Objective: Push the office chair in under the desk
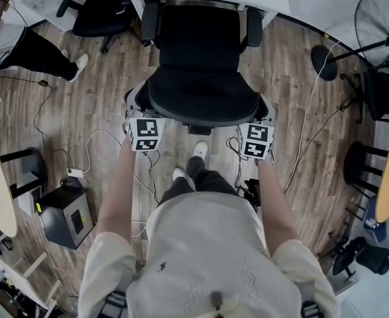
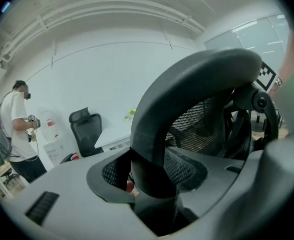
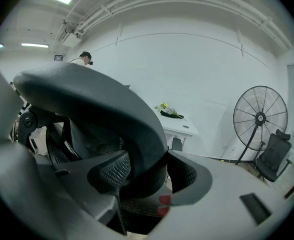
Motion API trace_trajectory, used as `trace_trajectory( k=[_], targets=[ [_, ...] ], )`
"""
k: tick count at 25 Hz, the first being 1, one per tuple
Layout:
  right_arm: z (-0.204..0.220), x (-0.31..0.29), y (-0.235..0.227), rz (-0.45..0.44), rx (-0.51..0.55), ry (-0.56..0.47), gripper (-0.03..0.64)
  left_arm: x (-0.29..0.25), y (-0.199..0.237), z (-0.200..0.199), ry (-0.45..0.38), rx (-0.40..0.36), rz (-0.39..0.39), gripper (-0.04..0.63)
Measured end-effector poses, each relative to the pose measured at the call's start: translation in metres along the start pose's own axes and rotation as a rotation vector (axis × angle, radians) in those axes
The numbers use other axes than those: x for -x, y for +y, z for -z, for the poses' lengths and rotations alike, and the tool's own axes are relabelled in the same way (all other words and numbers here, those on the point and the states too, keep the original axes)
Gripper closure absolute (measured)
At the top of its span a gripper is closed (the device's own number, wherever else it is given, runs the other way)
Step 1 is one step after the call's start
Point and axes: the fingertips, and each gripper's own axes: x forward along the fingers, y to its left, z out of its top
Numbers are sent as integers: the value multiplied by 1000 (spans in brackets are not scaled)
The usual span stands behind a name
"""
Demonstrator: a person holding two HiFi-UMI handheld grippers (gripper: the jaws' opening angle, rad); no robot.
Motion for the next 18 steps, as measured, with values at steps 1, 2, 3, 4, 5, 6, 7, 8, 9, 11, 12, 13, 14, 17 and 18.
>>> trace_trajectory(
  k=[1,2,3,4,5,6,7,8,9,11,12,13,14,17,18],
  targets=[
    [-1,-1,-1,0,0,0,377,-1,0,0,0,1,0,376],
    [-1,-2,-2,-1,0,1,377,-2,0,-1,1,3,0,376],
    [-1,-3,-2,-2,0,2,377,-3,0,-1,3,4,1,376],
    [-1,-3,-3,-3,0,4,377,-3,-1,-1,5,6,2,376],
    [-1,-3,-4,-3,1,4,377,-4,-2,-1,6,8,2,376],
    [-1,-3,-5,-2,1,3,377,-4,-2,-2,5,7,-1,376],
    [-1,-2,-6,-1,2,2,377,-4,-3,-3,4,6,-3,376],
    [-1,-1,-7,-1,2,1,377,-3,-4,-4,5,5,-4,376],
    [-1,0,-7,-1,3,1,377,-2,-6,-4,7,6,-4,376],
    [-1,3,-7,-1,1,1,377,-1,-7,-4,10,7,-2,376],
    [-2,3,-7,1,0,0,377,0,-6,-4,11,7,-1,376],
    [-3,3,-6,2,0,-1,377,0,-6,-4,11,7,0,376],
    [-4,3,-6,3,2,-2,377,0,-5,-4,11,6,0,376],
    [-7,-1,-7,5,9,-5,377,-2,-3,-6,3,3,-7,376],
    [-7,-1,-7,5,10,-5,377,-3,-3,-6,2,3,-9,376]
  ],
)
